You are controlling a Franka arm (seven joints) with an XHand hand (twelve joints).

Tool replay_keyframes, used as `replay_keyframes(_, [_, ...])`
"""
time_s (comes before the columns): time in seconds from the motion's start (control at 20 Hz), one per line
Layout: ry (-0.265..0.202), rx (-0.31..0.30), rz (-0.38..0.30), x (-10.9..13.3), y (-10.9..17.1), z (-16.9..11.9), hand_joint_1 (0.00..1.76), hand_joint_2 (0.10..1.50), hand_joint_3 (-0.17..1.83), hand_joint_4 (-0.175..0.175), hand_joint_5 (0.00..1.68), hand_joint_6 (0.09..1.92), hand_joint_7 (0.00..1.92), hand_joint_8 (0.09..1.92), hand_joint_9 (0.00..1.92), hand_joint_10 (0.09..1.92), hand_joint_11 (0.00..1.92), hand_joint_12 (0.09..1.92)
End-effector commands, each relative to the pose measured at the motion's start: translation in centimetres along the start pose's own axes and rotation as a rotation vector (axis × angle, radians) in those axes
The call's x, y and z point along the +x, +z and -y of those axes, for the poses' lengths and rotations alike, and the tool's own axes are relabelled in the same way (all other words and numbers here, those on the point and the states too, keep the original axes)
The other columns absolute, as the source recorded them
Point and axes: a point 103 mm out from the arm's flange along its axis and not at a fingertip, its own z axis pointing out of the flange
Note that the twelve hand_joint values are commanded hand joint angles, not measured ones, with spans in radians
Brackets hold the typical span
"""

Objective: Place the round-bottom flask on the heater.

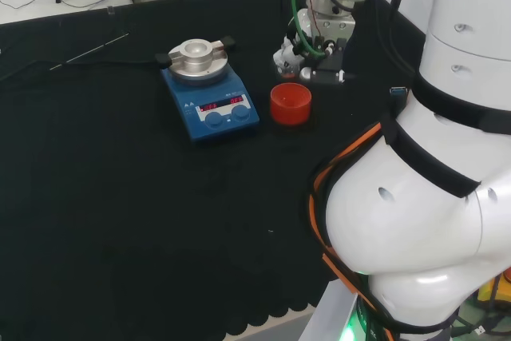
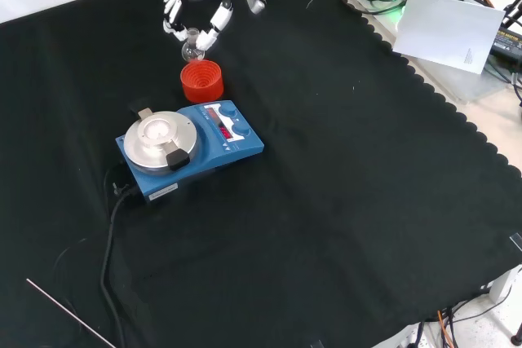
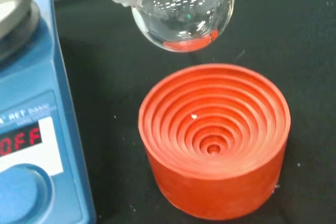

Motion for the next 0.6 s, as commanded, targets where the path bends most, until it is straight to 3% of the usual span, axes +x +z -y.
replay_keyframes(0.05, [-0.020,0.011,0.023,1.5,-1.9,1.0,1.02,1.08,0.07,0.175,0.99,1.01,0.67,0.61,0.84,0.50,0.53,1.20])
replay_keyframes(0.6, [-0.071,0.000,0.036,5.5,-4.5,-0.6,1.02,1.07,0.08,0.175,1.00,1.01,0.66,0.60,0.83,0.49,0.53,1.20])
